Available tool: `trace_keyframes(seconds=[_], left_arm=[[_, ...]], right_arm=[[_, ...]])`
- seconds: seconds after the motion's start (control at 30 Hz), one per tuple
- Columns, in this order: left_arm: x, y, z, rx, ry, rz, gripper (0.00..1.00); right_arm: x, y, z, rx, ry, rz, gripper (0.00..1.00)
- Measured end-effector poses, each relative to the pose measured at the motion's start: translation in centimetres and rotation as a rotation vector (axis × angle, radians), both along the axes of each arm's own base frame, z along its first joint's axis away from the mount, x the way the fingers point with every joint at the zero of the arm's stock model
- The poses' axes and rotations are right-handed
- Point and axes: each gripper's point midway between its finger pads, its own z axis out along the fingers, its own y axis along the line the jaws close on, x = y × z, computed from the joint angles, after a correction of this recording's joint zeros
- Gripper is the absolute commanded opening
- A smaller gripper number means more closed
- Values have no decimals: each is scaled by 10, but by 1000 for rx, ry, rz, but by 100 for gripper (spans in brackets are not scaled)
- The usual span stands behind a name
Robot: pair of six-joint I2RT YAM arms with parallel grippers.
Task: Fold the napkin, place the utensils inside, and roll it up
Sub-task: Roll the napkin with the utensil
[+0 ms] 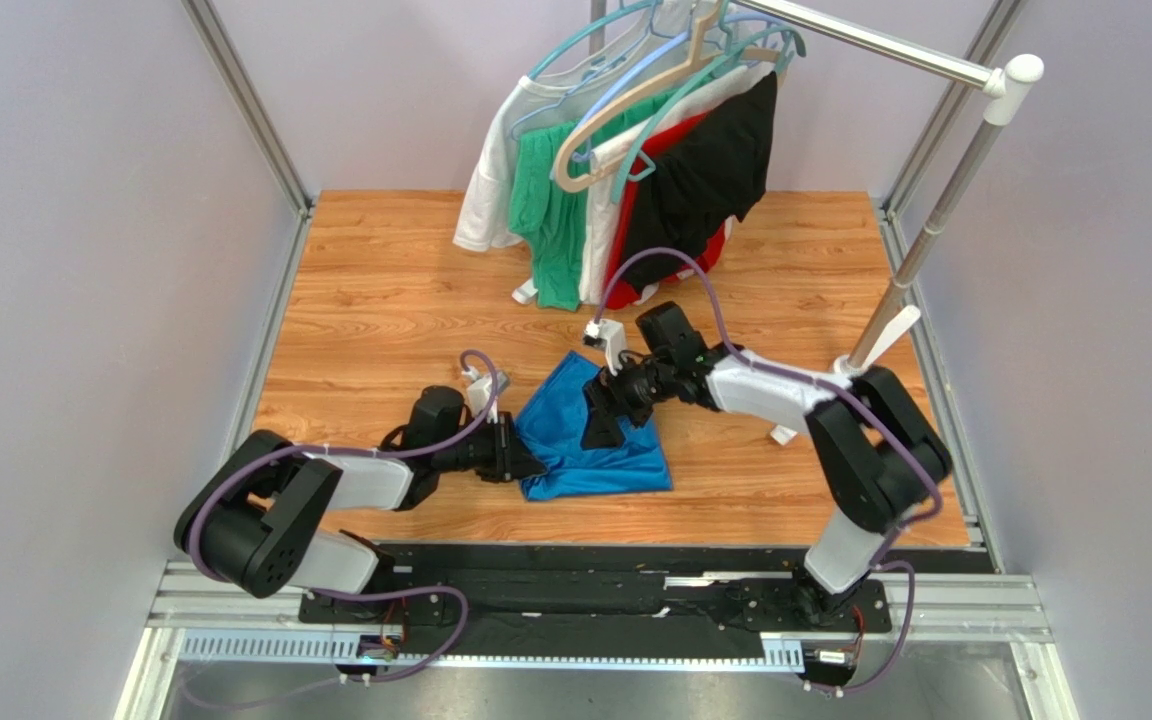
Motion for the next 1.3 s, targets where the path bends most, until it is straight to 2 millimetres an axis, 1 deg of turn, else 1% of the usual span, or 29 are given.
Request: trace_keyframes(seconds=[0.07,0.13,0.2,0.27,0.3,0.37,0.4,0.47,0.6,0.63,0.7,0.8,0.83,0.93,1.0,1.03,1.1,1.13,1.17,1.2,1.23,1.3], left_arm=[[0,0,0,2,3,6,0],[1,1,-1,3,7,11,0],[0,1,0,6,9,17,0],[0,2,0,12,8,23,0],[0,3,0,16,8,26,0],[-1,4,0,20,10,30,0],[-1,4,0,22,11,33,0],[-1,5,0,22,15,36,0],[-1,5,0,23,16,38,0],[-1,5,0,24,16,40,0],[0,5,0,25,13,43,0],[0,6,0,26,12,45,0],[0,6,0,26,12,45,0],[0,6,0,28,10,48,0],[1,6,0,29,8,50,0],[2,7,0,30,6,52,0],[3,8,1,34,-1,58,0],[4,8,1,38,-7,60,0],[5,10,1,42,-12,65,0],[7,11,0,48,-18,71,0],[9,12,1,54,-29,80,5],[12,15,0,68,-37,93,9]], right_arm=[[-4,-4,8,-16,-109,-31,86],[-17,2,12,-15,-202,-25,86],[-39,12,8,-19,-272,7,85],[-59,22,-2,-52,-341,42,85],[-75,30,-9,-71,-387,77,85],[-84,36,-11,-76,-422,100,84],[-85,40,-12,-80,-452,103,83],[-79,44,-14,-90,-500,88,81],[-67,45,-22,-134,-556,71,75],[-66,46,-24,-141,-559,76,72],[-67,48,-27,-148,-565,91,69],[-69,50,-30,-154,-578,117,60],[-70,51,-32,-156,-576,125,55],[-73,53,-38,-163,-562,159,48],[-74,55,-40,-168,-549,177,46],[-74,57,-41,-167,-543,182,40],[-76,59,-41,-167,-531,193,34],[-76,61,-41,-166,-527,197,24],[-75,62,-41,-165,-525,200,18],[-74,62,-42,-168,-521,206,7],[-74,64,-41,-167,-514,207,3],[-73,65,-41,-170,-500,211,1]])
